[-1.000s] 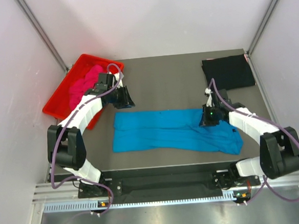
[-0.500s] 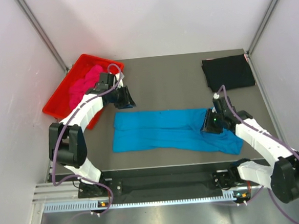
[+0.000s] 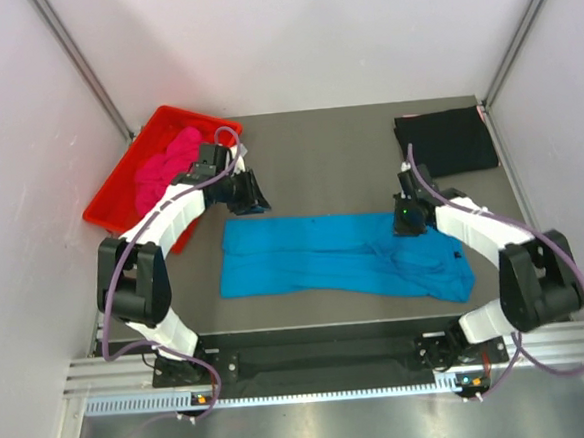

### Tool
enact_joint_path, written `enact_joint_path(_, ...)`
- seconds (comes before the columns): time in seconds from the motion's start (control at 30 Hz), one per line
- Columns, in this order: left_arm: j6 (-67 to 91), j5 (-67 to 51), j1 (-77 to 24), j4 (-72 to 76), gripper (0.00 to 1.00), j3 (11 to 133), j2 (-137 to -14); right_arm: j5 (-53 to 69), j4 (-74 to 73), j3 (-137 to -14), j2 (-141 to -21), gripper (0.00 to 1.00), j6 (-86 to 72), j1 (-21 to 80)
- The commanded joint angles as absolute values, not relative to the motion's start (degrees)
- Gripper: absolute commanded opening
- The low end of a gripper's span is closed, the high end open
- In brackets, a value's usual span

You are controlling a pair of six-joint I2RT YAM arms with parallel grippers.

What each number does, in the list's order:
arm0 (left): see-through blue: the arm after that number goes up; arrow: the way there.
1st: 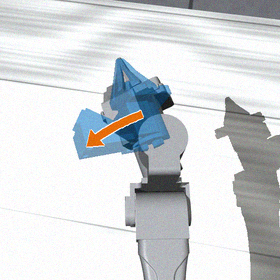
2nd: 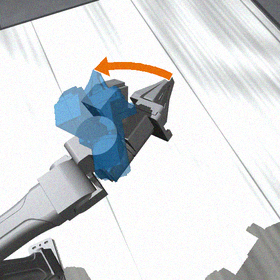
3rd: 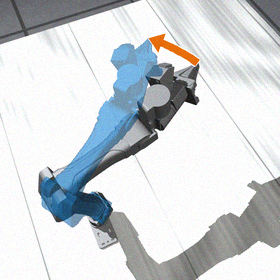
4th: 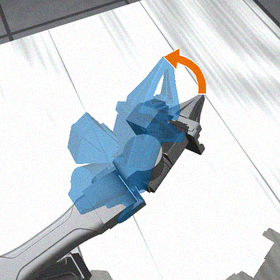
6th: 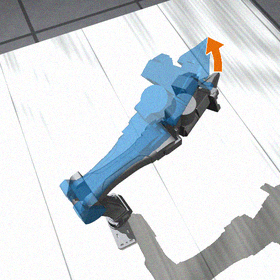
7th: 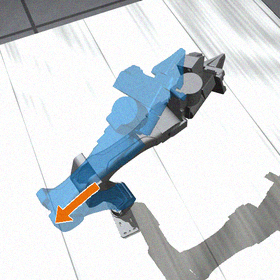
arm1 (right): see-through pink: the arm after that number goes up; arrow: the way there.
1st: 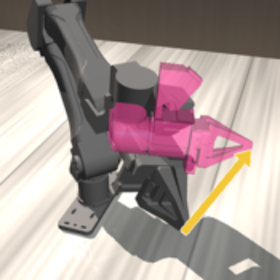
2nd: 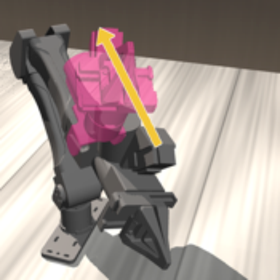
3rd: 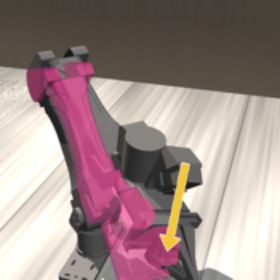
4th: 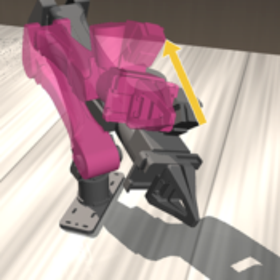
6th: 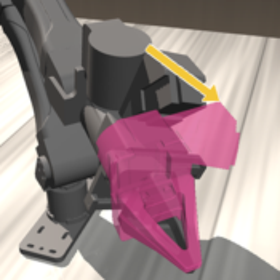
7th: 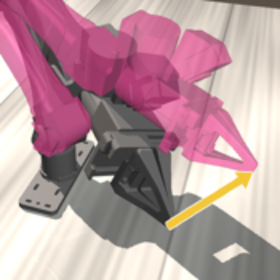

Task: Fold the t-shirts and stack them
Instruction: Fold the tshirt

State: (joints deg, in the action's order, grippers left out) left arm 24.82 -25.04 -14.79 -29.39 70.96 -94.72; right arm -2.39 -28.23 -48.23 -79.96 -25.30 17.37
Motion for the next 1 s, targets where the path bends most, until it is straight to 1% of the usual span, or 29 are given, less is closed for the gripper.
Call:
enact_joint_path(0.0, 24.96, -25.49, -14.85, -27.25, 0.32, 70.75, -93.96, -5.09, -26.80, -51.85, -84.54, 0.08, -22.67, 17.05)
enact_joint_path(0.13, 24.79, -25.31, -14.85, -27.42, 0.32, 70.75, -93.52, -5.72, -27.95, -49.58, -84.64, 0.06, -23.11, 17.14)
enact_joint_path(0.3, 24.96, -25.58, -14.85, -26.81, 0.32, 70.66, -93.60, -5.19, -33.38, -45.44, -76.48, 0.05, -26.35, 18.28)
enact_joint_path(0.43, 25.22, -25.92, -14.85, -25.93, 0.32, 69.79, -94.22, -0.27, -34.45, -41.14, -69.53, 0.06, -28.03, 19.07)
enact_joint_path(0.63, 25.05, -25.49, -14.85, -25.58, 0.32, 68.73, -93.87, -1.13, -37.27, -40.78, -65.57, 0.06, -29.09, 19.16)
enact_joint_path(0.73, 25.40, -25.75, -14.85, -25.23, 0.32, 68.29, -93.69, -2.71, -35.52, -42.53, -66.53, 0.06, -27.86, 19.07)
enact_joint_path(0.83, 25.75, -26.28, -14.94, -24.96, 0.32, 68.20, -93.95, -7.62, -33.93, -45.52, -70.48, 0.03, -26.72, 18.72)
enact_joint_path(0.97, 25.58, -26.10, -14.94, -24.96, 0.32, 68.29, -93.78, -8.53, -30.68, -48.43, -78.37, 0.00, -24.53, 16.53)
